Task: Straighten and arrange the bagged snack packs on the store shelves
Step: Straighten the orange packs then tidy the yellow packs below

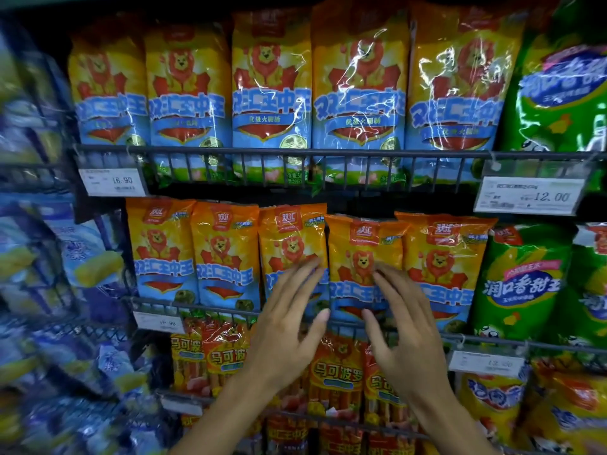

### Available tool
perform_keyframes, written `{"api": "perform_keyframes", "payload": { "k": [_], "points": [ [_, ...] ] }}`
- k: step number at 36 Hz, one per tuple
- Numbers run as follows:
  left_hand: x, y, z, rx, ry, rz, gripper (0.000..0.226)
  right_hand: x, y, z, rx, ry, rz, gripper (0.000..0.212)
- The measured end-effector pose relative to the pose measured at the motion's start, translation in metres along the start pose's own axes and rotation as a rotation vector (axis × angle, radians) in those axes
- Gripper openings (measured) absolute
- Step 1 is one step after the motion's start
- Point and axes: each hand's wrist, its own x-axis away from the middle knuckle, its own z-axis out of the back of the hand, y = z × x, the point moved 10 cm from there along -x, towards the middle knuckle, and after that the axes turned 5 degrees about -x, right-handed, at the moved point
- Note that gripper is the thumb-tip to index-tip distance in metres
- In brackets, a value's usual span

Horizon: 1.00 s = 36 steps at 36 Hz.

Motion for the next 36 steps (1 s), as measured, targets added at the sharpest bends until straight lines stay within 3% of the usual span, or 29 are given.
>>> {"api": "perform_keyframes", "payload": {
  "k": [5,11,14,18,25,31,36],
  "points": [
    [0.017,-0.055,0.037,0.066,0.109,0.179,0.049,-0.012,-0.035,-0.017,-0.157,-0.069,-0.037,0.053],
    [0.021,-0.086,0.044,0.207,-0.033,0.317,0.056,-0.03,-0.043,-0.052,-0.144,-0.177,-0.354,0.074],
    [0.017,-0.088,0.043,0.243,-0.127,0.325,0.066,-0.032,-0.049,-0.06,-0.085,-0.187,-0.435,0.088],
    [0.006,-0.088,0.05,0.323,-0.132,0.326,0.07,-0.034,-0.052,-0.063,0.012,-0.137,-0.493,0.095],
    [0.0,-0.099,0.056,0.451,-0.094,0.378,0.058,-0.044,-0.048,-0.057,-0.107,-0.008,-0.595,0.077],
    [0.005,-0.101,0.059,0.495,-0.028,0.401,0.053,-0.047,-0.043,-0.052,-0.083,0.012,-0.553,0.07],
    [0.007,-0.099,0.062,0.52,0.027,0.408,0.05,-0.057,-0.045,-0.041,-0.143,0.079,-0.461,0.028]
  ]
}}
